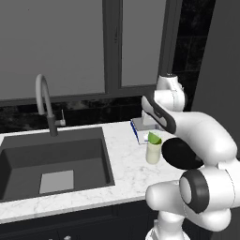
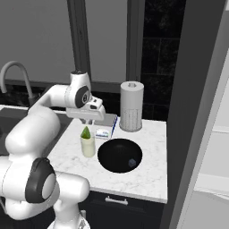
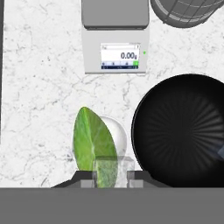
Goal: Grab a lemon wedge from the fridge and one ice cube from the ice bowl, and put them in the glass of lemonade.
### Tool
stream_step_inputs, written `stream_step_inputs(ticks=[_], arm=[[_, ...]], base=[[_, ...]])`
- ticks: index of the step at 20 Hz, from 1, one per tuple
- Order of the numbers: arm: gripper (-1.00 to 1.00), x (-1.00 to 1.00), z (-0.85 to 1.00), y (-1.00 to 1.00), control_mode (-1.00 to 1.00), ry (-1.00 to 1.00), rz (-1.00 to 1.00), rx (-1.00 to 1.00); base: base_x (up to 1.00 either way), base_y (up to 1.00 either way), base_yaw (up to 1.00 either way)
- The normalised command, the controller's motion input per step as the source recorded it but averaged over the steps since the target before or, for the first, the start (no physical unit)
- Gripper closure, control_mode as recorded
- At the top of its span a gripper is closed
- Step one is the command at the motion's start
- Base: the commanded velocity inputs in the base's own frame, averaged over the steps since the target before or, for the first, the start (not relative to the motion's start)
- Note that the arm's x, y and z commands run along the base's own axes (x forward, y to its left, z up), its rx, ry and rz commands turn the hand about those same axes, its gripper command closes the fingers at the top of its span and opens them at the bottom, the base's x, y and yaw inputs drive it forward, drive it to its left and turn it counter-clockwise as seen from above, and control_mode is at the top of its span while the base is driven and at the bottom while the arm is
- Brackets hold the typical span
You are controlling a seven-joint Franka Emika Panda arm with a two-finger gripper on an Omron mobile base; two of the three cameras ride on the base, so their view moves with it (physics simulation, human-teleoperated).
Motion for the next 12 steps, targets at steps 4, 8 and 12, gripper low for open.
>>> stream_step_inputs(ticks=[4, 8, 12], arm=[[1.0, 0.25, 0.0, 0.03, -1.0, 0.03, 0.0, 0.0], [1.0, 0.12, 0.0, 0.04, -1.0, 0.04, 0.0, 0.0], [1.0, 0.0, 0.0, 0.02, -1.0, 0.0, 0.0, 0.0]], base=[[0.0, 0.0, 0.0], [0.0, 0.0, 0.0], [0.0, 0.0, 0.0]])
